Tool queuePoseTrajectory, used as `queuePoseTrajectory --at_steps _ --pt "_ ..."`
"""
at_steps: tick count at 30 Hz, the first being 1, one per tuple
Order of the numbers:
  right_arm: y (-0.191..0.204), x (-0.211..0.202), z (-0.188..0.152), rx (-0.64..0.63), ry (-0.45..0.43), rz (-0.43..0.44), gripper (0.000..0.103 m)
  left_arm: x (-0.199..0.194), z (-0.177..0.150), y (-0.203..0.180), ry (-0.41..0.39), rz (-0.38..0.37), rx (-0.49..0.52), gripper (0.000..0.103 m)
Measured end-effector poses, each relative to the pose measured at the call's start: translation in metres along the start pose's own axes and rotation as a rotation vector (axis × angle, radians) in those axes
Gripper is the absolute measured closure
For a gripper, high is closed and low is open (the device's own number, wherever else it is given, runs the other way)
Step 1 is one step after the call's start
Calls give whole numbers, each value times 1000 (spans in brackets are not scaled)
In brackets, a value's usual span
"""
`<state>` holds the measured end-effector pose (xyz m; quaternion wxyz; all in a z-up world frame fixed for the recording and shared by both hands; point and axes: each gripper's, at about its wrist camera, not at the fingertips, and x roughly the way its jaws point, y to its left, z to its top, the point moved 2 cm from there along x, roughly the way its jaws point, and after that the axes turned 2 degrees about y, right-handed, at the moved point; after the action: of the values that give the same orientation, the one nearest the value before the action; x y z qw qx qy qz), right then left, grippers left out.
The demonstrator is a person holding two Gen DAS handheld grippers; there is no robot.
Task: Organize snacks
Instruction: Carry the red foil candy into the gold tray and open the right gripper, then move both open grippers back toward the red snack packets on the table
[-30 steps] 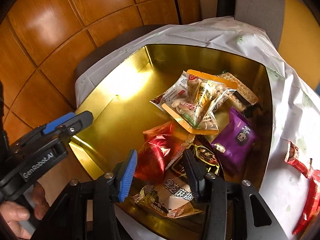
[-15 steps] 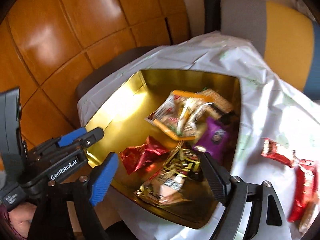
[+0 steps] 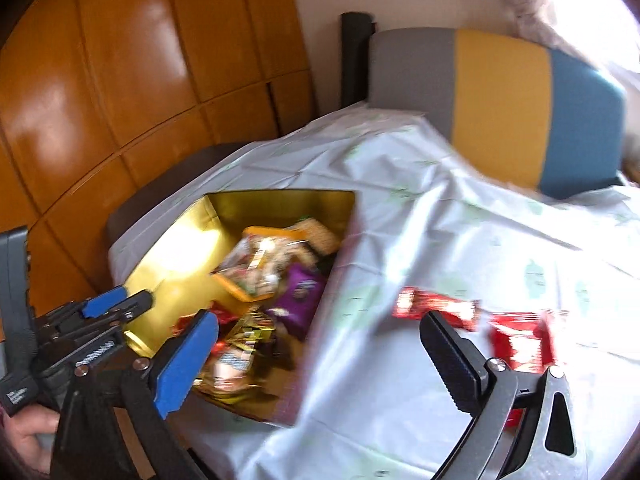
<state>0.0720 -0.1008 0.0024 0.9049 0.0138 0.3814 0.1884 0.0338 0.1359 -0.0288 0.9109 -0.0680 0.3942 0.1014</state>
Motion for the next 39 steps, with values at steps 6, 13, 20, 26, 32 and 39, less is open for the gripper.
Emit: queuePoseTrajectory --at_steps 6,13,20,26,32,39 --pt "-59 -18 -2 86 -5 -123 0 -1 -2 -11 3 -13 36 58" --pt "-132 -42 -5 138 19 -263 0 -3 -5 -23 0 -26 79 58" --pt "-214 -63 -8 219 48 -377 0 -7 -7 -38 5 -51 129 58" --pt "-278 -62 -37 487 103 -406 0 -20 -2 -76 -16 -147 272 58" --pt "-292 -63 -36 571 80 -379 0 -25 7 -136 29 -294 480 58" --pt "-280 -68 -32 553 63 -332 0 4 3 -210 131 -359 716 58"
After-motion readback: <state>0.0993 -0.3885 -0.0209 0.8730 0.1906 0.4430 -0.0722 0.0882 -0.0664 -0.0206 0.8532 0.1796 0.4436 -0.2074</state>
